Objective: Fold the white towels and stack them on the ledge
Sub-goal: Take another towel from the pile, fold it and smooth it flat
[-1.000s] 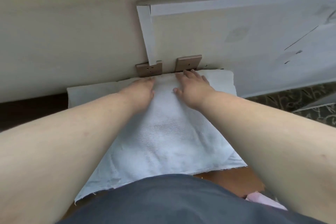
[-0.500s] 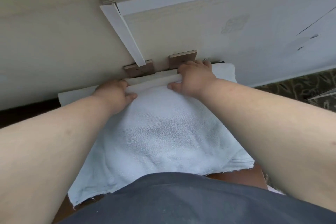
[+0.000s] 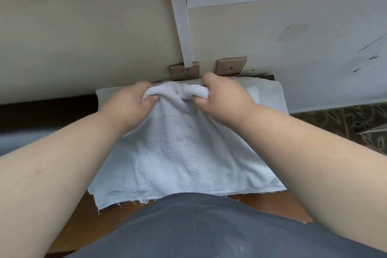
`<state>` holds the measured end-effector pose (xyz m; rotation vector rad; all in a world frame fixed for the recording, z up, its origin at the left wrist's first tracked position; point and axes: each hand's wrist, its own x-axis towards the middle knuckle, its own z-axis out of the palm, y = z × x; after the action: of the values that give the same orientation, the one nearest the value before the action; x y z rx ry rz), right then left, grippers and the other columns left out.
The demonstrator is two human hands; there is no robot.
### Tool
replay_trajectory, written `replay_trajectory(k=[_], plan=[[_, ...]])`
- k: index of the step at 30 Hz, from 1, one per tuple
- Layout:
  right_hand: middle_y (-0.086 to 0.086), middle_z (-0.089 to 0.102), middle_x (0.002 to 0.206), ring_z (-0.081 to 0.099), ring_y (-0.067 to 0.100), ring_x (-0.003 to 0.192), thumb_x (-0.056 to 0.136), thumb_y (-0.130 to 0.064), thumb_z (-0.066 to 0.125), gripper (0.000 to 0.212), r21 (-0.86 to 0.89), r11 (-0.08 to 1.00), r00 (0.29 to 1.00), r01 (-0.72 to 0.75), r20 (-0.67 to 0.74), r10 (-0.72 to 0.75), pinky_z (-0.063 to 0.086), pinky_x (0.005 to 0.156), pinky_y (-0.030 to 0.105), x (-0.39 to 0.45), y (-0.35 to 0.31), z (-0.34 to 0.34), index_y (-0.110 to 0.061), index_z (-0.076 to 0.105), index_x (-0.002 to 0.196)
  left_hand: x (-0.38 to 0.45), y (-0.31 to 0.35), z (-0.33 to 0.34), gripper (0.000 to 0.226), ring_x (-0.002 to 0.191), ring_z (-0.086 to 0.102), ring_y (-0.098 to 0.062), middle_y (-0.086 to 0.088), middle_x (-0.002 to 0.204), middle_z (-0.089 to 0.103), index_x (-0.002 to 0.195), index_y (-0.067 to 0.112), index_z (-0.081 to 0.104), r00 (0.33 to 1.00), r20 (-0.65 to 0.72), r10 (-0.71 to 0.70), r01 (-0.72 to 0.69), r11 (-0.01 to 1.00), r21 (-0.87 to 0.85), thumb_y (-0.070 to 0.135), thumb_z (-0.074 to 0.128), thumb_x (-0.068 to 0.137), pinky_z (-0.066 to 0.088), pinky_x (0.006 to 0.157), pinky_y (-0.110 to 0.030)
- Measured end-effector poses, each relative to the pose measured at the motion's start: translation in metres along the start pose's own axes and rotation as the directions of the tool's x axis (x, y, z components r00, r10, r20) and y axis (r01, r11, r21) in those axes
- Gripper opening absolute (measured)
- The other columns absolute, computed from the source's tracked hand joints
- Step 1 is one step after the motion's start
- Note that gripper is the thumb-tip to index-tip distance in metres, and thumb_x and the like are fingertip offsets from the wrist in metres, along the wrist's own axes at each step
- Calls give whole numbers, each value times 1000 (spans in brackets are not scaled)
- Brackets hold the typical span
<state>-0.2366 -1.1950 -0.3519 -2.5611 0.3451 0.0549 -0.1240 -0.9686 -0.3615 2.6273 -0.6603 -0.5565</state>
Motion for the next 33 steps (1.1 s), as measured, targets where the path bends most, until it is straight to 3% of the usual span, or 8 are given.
replay_trajectory(k=[3, 9, 13, 17, 21, 26, 33], plan=[[-12, 51, 68, 47, 4, 62, 81, -43, 55, 21, 91, 995, 997, 38, 60, -44, 30, 48, 27, -11, -42, 13, -30, 39, 78, -25, 13, -8, 20, 94, 59, -15, 14, 99, 65, 106, 40, 53, 998, -45, 46, -48, 998, -49, 51, 49, 90, 49, 80, -36], [-7, 52, 66, 50, 8, 60, 83, -34, 58, 18, 155, 981, 991, 118, 46, -126, 34, 49, 29, -30, -115, 32, -22, 45, 85, -80, -4, -42, 12, 80, 55, 2, 18, 86, 62, 98, 42, 50, 990, -138, -20, 2, 992, -128, 49, 48, 88, 46, 67, -26], [-8, 52, 65, 48, 5, 58, 83, -30, 58, 17, 141, 977, 986, 161, 7, -164, 31, 47, 27, -51, -167, 44, -24, 42, 84, -127, -32, -72, 9, 74, 53, 1, 17, 82, 59, 95, 43, 47, 978, -204, -37, 14, 994, -110, 49, 47, 89, 35, 56, -24], [-6, 53, 64, 51, 8, 57, 82, -32, 58, 18, 128, 968, 976, 215, -56, -209, 38, 49, 30, -70, -228, 52, -27, 40, 81, -171, -62, -105, 8, 73, 54, 0, 18, 80, 59, 94, 43, 47, 957, -289, -26, -14, 990, -138, 48, 47, 89, 37, 56, -26], [-7, 49, 61, 46, 10, 54, 82, -35, 58, 30, 145, 951, 950, 274, -192, -244, 36, 48, 32, -101, -310, 74, -31, 30, 73, -227, -105, -146, 9, 69, 53, -1, 14, 77, 58, 92, 35, 49, 911, -411, 21, -91, 984, -151, 43, 48, 89, 36, 55, -26], [-7, 49, 61, 45, 9, 55, 81, -39, 62, 33, 217, 926, 905, 308, -367, -215, 36, 49, 29, -134, -400, 110, -30, 31, 73, -294, -165, -194, 16, 77, 55, -7, 11, 81, 59, 100, 31, 50, 860, -503, 85, -152, 984, -92, 44, 49, 89, 41, 62, -29], [-9, 51, 61, 49, 5, 56, 79, -47, 59, 32, 240, 889, 875, 390, -398, -276, 31, 47, 26, -150, -507, 163, -33, 30, 75, -363, -247, -238, 14, 79, 57, -16, 6, 81, 60, 98, 26, 51, 810, -585, 37, -120, 987, -103, 38, 49, 91, 49, 72, -40]])
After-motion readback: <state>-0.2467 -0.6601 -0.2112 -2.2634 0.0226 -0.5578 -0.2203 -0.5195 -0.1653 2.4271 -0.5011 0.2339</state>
